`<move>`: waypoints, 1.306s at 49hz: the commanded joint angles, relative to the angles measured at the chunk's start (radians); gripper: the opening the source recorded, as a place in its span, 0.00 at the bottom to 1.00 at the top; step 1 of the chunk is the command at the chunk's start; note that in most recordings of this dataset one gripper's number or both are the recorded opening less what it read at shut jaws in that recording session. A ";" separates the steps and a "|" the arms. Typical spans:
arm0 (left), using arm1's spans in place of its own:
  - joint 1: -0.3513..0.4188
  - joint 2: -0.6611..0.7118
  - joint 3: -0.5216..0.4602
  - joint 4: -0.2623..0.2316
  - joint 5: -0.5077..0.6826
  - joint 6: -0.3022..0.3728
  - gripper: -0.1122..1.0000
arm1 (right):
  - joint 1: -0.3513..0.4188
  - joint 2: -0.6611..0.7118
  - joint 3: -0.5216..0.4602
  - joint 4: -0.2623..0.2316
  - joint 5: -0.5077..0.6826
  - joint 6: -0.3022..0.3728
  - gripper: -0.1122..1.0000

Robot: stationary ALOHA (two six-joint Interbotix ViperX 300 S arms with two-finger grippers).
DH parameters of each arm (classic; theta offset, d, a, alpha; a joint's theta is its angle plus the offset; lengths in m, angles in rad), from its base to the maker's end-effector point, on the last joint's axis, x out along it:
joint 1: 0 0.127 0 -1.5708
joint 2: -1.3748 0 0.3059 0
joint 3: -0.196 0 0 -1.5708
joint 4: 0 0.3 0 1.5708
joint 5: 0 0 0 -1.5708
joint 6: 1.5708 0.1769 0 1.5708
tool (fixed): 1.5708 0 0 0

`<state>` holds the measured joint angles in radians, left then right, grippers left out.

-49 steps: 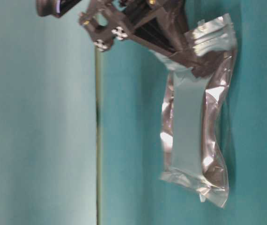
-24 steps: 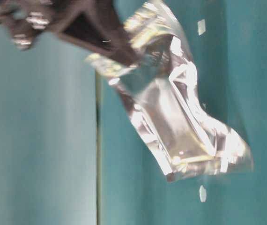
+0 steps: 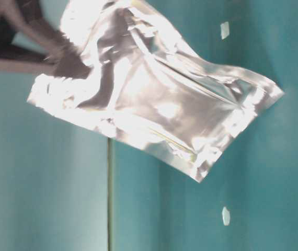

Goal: Hand over the silver zip bag and make it stand upright.

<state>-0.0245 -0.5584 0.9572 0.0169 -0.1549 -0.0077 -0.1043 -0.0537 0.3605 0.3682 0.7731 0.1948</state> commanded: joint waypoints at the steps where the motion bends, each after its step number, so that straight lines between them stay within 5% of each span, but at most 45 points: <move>1: 0.003 -0.008 -0.005 0.000 -0.005 0.000 0.03 | -0.005 0.021 -0.101 0.002 0.109 -0.069 0.10; 11: 0.005 -0.034 0.020 0.002 -0.005 -0.005 0.03 | -0.006 0.115 -0.264 -0.018 0.330 -0.215 0.10; 34: 0.005 -0.110 0.064 0.002 0.034 -0.012 0.03 | 0.003 0.247 -0.483 -0.239 0.515 -0.347 0.10; 64: 0.014 -0.109 0.100 0.002 0.060 -0.037 0.03 | 0.037 0.341 -0.554 -0.258 0.523 -0.394 0.10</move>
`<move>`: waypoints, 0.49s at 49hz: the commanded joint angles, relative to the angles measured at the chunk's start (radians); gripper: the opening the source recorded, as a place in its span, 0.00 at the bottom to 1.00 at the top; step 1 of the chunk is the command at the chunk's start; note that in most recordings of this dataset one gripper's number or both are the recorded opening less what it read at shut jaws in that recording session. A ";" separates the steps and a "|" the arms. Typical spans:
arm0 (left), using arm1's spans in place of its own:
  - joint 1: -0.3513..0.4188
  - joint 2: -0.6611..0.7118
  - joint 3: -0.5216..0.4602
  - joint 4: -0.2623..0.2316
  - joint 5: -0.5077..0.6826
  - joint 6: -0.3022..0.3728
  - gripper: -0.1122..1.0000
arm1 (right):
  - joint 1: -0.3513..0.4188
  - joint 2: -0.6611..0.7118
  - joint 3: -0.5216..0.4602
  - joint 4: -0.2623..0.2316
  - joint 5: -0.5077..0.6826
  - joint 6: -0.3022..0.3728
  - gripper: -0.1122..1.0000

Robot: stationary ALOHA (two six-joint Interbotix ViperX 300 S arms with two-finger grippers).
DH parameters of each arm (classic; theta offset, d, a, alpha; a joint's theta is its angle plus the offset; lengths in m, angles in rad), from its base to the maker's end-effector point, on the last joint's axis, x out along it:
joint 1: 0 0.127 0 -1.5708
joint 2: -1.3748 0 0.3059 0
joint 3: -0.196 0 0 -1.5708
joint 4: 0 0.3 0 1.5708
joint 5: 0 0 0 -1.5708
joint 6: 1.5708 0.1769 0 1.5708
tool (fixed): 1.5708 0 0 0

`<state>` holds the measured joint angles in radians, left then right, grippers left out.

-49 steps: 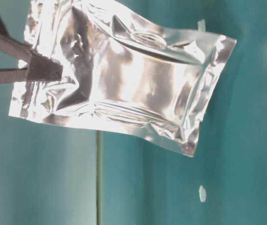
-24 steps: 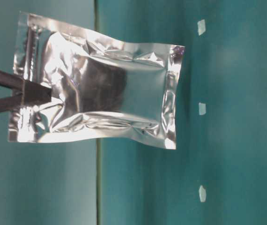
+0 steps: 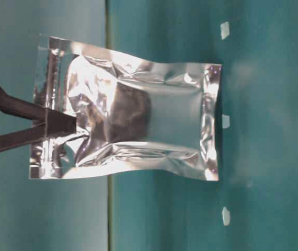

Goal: Hand over the silver zip bag and make it stand upright.

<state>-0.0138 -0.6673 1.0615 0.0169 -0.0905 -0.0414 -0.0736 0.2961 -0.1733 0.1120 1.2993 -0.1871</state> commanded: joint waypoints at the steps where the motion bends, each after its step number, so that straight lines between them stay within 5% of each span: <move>1: 0.002 0.000 -0.002 0.002 -0.005 -0.005 0.03 | 0.008 -0.009 -0.021 -0.002 -0.003 -0.012 0.10; 24: 0.038 0.049 0.038 0.002 -0.014 -0.072 0.03 | 0.021 0.005 -0.026 -0.002 -0.003 -0.011 0.10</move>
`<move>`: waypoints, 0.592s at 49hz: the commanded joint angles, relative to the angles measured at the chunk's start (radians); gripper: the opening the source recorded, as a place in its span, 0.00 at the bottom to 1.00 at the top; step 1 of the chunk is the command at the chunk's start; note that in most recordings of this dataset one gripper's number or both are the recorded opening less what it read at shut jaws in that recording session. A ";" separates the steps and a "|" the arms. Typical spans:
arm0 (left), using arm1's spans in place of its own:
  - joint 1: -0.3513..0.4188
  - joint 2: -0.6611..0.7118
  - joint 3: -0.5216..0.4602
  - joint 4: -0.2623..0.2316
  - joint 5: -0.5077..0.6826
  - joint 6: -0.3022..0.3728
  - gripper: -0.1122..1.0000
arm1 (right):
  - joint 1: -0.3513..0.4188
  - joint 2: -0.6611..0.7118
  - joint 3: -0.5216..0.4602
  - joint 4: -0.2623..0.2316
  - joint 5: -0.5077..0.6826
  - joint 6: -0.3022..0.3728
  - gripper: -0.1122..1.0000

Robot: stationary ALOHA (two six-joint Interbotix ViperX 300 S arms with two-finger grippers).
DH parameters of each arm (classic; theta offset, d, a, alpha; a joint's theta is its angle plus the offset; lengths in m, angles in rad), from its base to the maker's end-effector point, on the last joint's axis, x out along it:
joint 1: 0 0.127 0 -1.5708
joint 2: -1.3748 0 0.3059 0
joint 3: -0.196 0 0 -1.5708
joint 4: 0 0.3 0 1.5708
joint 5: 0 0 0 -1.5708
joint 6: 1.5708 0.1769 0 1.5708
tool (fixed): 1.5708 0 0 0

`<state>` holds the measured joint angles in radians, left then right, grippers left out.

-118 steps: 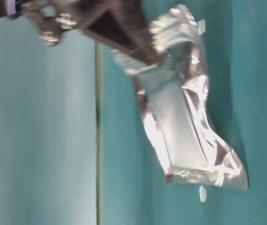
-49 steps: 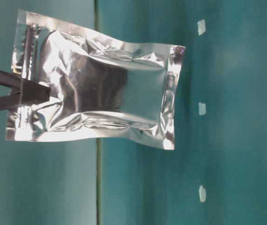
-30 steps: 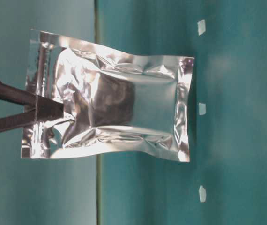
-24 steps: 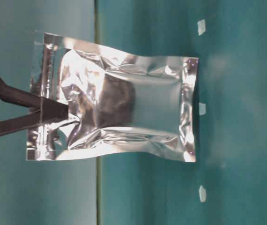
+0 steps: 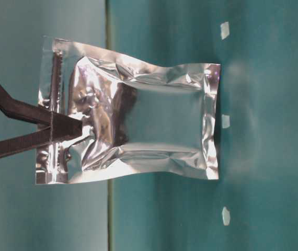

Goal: Hand over the silver zip bag and make it stand upright.

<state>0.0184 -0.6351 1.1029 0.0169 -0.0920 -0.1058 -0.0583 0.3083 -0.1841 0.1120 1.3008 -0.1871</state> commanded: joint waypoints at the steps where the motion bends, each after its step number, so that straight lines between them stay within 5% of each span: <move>1: 0.006 0.023 -0.002 0.002 -0.017 -0.009 0.03 | 0.006 -0.008 -0.015 0.000 -0.005 -0.011 0.10; 11: 0.009 0.089 0.034 0.002 -0.166 -0.018 0.08 | 0.009 -0.009 -0.012 -0.002 -0.006 -0.006 0.10; 18: 0.011 0.147 0.037 0.002 -0.270 -0.020 0.21 | 0.011 -0.009 -0.012 0.000 -0.006 -0.005 0.10; 29: 0.009 0.252 0.011 0.000 -0.290 -0.034 0.76 | 0.015 -0.009 -0.011 0.000 -0.006 0.002 0.10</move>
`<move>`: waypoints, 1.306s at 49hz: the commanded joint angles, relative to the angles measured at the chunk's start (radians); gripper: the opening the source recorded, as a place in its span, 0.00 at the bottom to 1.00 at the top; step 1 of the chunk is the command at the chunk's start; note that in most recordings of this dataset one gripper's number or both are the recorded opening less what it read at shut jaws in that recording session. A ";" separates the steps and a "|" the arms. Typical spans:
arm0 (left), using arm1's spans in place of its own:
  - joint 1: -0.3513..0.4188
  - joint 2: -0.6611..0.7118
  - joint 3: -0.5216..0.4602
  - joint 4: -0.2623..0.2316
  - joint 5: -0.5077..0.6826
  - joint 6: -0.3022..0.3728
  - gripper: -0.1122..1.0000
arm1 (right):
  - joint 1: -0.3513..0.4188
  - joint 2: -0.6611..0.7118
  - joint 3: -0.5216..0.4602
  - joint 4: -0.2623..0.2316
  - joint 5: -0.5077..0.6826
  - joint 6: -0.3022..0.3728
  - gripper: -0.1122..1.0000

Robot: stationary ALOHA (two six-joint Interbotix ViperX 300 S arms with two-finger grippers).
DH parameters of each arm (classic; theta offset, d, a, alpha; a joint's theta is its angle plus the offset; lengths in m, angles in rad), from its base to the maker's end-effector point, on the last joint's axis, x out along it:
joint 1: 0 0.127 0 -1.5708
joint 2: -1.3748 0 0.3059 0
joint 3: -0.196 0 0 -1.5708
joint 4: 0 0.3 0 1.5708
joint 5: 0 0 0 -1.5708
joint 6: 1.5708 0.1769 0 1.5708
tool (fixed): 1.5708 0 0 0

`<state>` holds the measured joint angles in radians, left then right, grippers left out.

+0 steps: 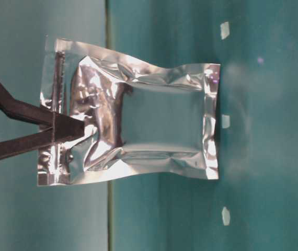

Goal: Hand over the silver zip bag and make it stand upright.

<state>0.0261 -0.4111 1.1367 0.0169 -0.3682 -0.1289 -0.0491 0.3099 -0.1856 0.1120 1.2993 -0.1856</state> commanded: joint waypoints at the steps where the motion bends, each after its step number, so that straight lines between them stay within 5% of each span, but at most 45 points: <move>1: 0.000 0.044 -0.028 0.002 -0.017 -0.021 0.81 | 0.006 -0.011 -0.009 0.000 -0.005 0.000 0.10; 6: -0.012 0.106 -0.034 0.002 -0.071 -0.041 0.97 | 0.005 -0.009 -0.009 -0.002 -0.005 0.003 0.10; 21: -0.031 0.345 -0.086 0.002 -0.339 -0.064 0.95 | 0.006 -0.012 -0.005 0.000 -0.005 0.005 0.10; 41: -0.021 0.597 -0.239 0.002 -0.456 -0.058 0.95 | 0.005 -0.012 -0.005 0.000 -0.011 0.005 0.10; 64: 0.003 0.704 -0.344 0.002 -0.463 -0.063 0.94 | 0.002 -0.012 -0.005 0.000 -0.021 0.005 0.10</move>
<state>0.0261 0.2899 0.8130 0.0169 -0.8299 -0.1887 -0.0476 0.3114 -0.1841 0.1120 1.2824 -0.1856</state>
